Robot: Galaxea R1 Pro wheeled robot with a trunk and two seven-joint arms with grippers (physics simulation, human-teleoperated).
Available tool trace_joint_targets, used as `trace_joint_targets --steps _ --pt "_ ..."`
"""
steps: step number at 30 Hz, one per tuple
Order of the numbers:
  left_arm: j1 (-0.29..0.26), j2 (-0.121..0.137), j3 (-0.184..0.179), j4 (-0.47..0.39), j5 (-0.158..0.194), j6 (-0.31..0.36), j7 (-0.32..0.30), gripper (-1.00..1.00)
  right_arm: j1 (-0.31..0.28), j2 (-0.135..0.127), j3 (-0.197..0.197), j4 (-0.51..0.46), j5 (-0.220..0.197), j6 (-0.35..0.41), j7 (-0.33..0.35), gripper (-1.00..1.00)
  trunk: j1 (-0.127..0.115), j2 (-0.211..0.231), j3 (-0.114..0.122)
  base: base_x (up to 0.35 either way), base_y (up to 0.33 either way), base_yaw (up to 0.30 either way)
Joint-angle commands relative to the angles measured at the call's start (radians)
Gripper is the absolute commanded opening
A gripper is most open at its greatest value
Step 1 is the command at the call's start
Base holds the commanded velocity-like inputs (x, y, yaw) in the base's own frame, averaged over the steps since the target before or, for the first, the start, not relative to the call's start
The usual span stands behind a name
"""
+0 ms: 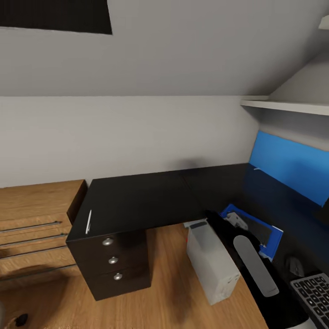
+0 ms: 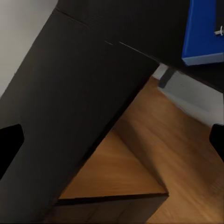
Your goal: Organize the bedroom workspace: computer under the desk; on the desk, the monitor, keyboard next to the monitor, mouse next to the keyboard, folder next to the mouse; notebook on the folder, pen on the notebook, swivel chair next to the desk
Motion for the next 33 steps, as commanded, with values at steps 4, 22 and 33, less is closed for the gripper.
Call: trace_joint_targets --steps 4,22,33 --pt "0.000 0.001 -0.002 -0.003 0.007 0.004 0.007 1.00 -0.001 0.000 0.071 -0.001 0.058 -0.010 -0.007 1.00 0.000 -0.001 -0.001 0.000 0.000 0.286" --pt "0.000 0.001 0.005 -0.004 0.007 0.000 0.008 1.00 -0.001 0.039 0.265 0.001 0.293 -0.095 -0.015 1.00 0.000 -0.001 -0.001 0.000 0.000 0.286" --pt "0.000 0.001 0.006 -0.003 0.007 0.000 0.008 1.00 -0.001 0.100 0.407 0.016 0.494 -0.090 -0.064 1.00 0.000 -0.001 -0.001 0.000 0.000 0.253"
